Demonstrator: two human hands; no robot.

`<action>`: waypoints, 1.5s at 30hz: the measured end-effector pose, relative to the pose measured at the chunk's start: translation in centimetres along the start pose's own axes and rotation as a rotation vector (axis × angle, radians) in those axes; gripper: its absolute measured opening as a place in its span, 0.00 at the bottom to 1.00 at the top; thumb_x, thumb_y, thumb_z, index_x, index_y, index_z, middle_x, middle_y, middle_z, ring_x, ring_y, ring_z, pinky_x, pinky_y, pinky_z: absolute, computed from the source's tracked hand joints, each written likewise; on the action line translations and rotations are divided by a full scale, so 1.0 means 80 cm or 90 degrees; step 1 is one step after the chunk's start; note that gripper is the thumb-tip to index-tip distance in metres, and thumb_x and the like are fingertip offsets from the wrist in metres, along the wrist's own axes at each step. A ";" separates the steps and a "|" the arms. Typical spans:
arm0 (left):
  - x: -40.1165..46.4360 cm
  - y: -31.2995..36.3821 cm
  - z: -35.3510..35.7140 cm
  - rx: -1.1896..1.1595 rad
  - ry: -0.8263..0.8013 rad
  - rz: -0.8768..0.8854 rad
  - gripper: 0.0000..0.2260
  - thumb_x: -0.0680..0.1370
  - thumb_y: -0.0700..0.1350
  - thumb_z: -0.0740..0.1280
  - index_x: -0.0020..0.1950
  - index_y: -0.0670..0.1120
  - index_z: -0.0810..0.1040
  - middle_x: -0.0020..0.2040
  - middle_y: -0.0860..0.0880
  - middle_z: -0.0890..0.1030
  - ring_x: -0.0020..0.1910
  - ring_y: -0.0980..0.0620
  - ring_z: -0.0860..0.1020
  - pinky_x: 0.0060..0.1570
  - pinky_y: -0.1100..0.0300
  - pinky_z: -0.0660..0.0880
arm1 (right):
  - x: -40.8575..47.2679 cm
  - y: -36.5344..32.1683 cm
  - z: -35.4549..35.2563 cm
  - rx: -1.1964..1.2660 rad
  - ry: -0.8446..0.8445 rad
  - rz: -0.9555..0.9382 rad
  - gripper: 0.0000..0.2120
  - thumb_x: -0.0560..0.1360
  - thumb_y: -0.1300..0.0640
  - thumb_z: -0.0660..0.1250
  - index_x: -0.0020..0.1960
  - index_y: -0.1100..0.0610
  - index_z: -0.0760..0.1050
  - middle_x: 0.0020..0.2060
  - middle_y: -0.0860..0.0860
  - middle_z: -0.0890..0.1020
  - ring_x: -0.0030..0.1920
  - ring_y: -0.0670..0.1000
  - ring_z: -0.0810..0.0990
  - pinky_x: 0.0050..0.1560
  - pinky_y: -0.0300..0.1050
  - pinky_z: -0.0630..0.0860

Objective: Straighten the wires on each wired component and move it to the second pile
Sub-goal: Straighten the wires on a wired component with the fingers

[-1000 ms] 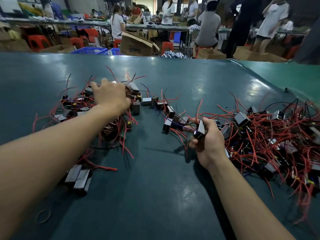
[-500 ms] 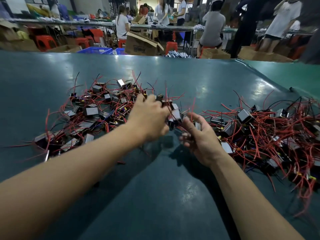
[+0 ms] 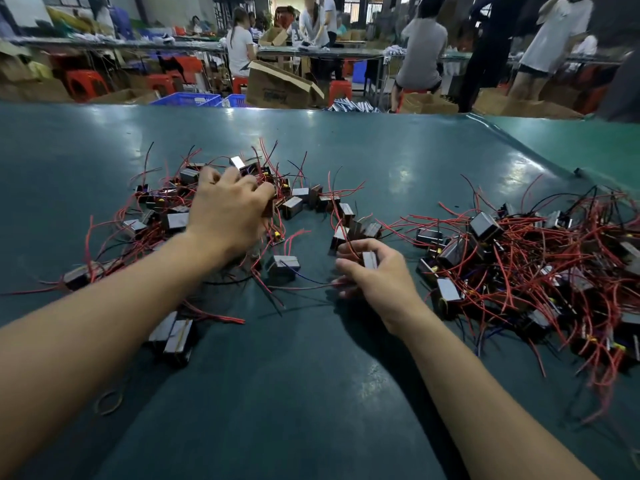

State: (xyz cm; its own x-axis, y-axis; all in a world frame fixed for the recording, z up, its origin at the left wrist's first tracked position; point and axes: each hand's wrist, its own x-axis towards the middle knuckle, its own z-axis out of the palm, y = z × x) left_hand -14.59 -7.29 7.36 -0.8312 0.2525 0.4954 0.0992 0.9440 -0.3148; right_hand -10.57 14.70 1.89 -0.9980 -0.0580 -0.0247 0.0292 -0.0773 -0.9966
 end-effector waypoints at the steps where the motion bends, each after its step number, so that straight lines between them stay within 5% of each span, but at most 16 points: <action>1: 0.005 -0.008 -0.005 0.048 0.004 0.020 0.13 0.74 0.50 0.68 0.57 0.48 0.77 0.52 0.46 0.82 0.54 0.42 0.75 0.53 0.48 0.65 | -0.001 0.001 0.005 -0.010 0.001 -0.005 0.06 0.75 0.68 0.69 0.49 0.61 0.76 0.40 0.54 0.81 0.27 0.48 0.80 0.24 0.40 0.76; 3: 0.015 -0.027 -0.014 0.097 -0.012 -0.013 0.12 0.74 0.49 0.70 0.56 0.49 0.78 0.51 0.45 0.81 0.54 0.42 0.73 0.55 0.47 0.65 | 0.002 0.000 0.004 -0.014 0.054 -0.019 0.05 0.75 0.66 0.70 0.48 0.60 0.77 0.39 0.54 0.81 0.27 0.50 0.79 0.23 0.41 0.74; 6: 0.021 -0.046 -0.024 -0.065 -0.071 -0.099 0.16 0.74 0.52 0.71 0.60 0.50 0.78 0.53 0.41 0.78 0.54 0.39 0.73 0.55 0.46 0.69 | 0.006 -0.005 -0.006 0.004 0.113 -0.017 0.05 0.75 0.66 0.68 0.47 0.58 0.77 0.38 0.55 0.82 0.28 0.52 0.78 0.25 0.41 0.74; 10: 0.015 -0.024 -0.039 -0.285 0.060 0.090 0.15 0.71 0.45 0.76 0.57 0.49 0.82 0.51 0.43 0.80 0.51 0.40 0.76 0.53 0.46 0.71 | 0.002 -0.010 -0.001 0.189 -0.015 0.030 0.11 0.76 0.63 0.69 0.58 0.58 0.76 0.47 0.56 0.83 0.32 0.51 0.84 0.24 0.37 0.74; 13: 0.006 0.017 -0.045 -0.375 0.031 0.280 0.14 0.72 0.44 0.75 0.57 0.45 0.83 0.49 0.45 0.82 0.47 0.45 0.79 0.49 0.51 0.75 | 0.000 -0.009 0.004 0.240 -0.110 0.047 0.24 0.72 0.54 0.70 0.67 0.53 0.72 0.53 0.54 0.84 0.35 0.51 0.85 0.24 0.35 0.72; 17: -0.009 0.056 -0.037 -0.466 0.095 0.340 0.09 0.74 0.43 0.74 0.51 0.39 0.82 0.45 0.44 0.81 0.42 0.45 0.80 0.42 0.50 0.78 | -0.003 -0.011 -0.003 0.207 -0.158 0.042 0.19 0.66 0.53 0.72 0.56 0.51 0.77 0.42 0.50 0.85 0.31 0.47 0.81 0.24 0.34 0.70; 20: -0.013 0.057 -0.032 -0.459 0.206 0.343 0.08 0.76 0.42 0.73 0.52 0.40 0.85 0.49 0.42 0.83 0.47 0.43 0.81 0.47 0.49 0.78 | 0.002 -0.012 -0.008 0.212 -0.102 0.028 0.11 0.74 0.58 0.70 0.55 0.55 0.77 0.39 0.52 0.84 0.29 0.47 0.79 0.24 0.35 0.70; 25: -0.020 0.016 -0.019 -0.302 0.317 0.291 0.10 0.76 0.47 0.72 0.51 0.42 0.86 0.55 0.40 0.83 0.52 0.38 0.81 0.49 0.44 0.79 | 0.010 -0.019 -0.017 0.280 0.163 -0.051 0.04 0.78 0.65 0.66 0.49 0.57 0.75 0.35 0.51 0.85 0.28 0.51 0.83 0.22 0.37 0.73; 28: -0.035 -0.047 -0.012 -0.236 0.202 0.219 0.19 0.79 0.57 0.63 0.48 0.45 0.87 0.49 0.43 0.85 0.46 0.40 0.80 0.40 0.47 0.78 | 0.012 -0.025 -0.032 0.289 0.309 -0.108 0.02 0.79 0.63 0.66 0.48 0.57 0.75 0.41 0.55 0.83 0.27 0.51 0.82 0.23 0.39 0.76; 31: -0.038 -0.095 -0.012 -0.197 -0.054 -0.042 0.22 0.73 0.64 0.60 0.51 0.52 0.85 0.47 0.46 0.85 0.44 0.45 0.77 0.38 0.50 0.78 | 0.012 -0.035 -0.045 0.271 0.381 -0.174 0.03 0.79 0.62 0.64 0.49 0.55 0.75 0.47 0.58 0.81 0.28 0.51 0.83 0.23 0.39 0.75; 33: -0.028 -0.106 -0.016 -0.180 -0.267 -0.113 0.21 0.73 0.56 0.71 0.64 0.53 0.79 0.60 0.44 0.82 0.55 0.43 0.78 0.51 0.48 0.77 | 0.011 -0.039 -0.048 0.277 0.394 -0.189 0.04 0.80 0.61 0.64 0.47 0.54 0.75 0.48 0.59 0.80 0.28 0.51 0.83 0.23 0.39 0.75; 35: -0.012 -0.096 -0.028 -0.346 -0.388 -0.167 0.29 0.75 0.34 0.69 0.74 0.52 0.69 0.70 0.45 0.74 0.61 0.42 0.77 0.54 0.50 0.76 | 0.009 -0.040 -0.047 0.269 0.404 -0.188 0.05 0.79 0.60 0.65 0.47 0.53 0.75 0.48 0.58 0.80 0.28 0.50 0.83 0.24 0.39 0.76; 38: 0.024 -0.031 -0.047 -0.499 -0.220 -0.139 0.31 0.71 0.27 0.60 0.71 0.49 0.72 0.64 0.51 0.77 0.45 0.52 0.82 0.37 0.62 0.78 | 0.012 -0.038 -0.047 0.262 0.424 -0.189 0.03 0.79 0.59 0.65 0.47 0.52 0.75 0.47 0.59 0.81 0.28 0.51 0.83 0.23 0.39 0.75; 41: 0.056 0.079 -0.043 -0.481 -0.111 0.025 0.18 0.76 0.37 0.62 0.66 0.45 0.77 0.63 0.48 0.79 0.59 0.52 0.78 0.55 0.66 0.71 | 0.016 -0.034 -0.050 0.257 0.434 -0.189 0.02 0.79 0.59 0.65 0.47 0.53 0.75 0.44 0.58 0.81 0.27 0.51 0.81 0.22 0.39 0.74; 45: 0.084 0.184 0.013 -0.309 -0.177 0.134 0.21 0.80 0.50 0.61 0.72 0.48 0.69 0.69 0.46 0.74 0.69 0.45 0.69 0.66 0.50 0.67 | 0.016 -0.032 -0.054 0.255 0.455 -0.195 0.03 0.79 0.60 0.65 0.46 0.55 0.74 0.35 0.54 0.79 0.21 0.49 0.77 0.19 0.37 0.69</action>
State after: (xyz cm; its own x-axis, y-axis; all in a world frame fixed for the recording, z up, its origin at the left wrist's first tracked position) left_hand -19.26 8.09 5.18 -0.8722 0.4409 0.2116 0.4612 0.8855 0.0562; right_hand -12.18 19.09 4.03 -0.7570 0.6504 0.0621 -0.3625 -0.3391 -0.8681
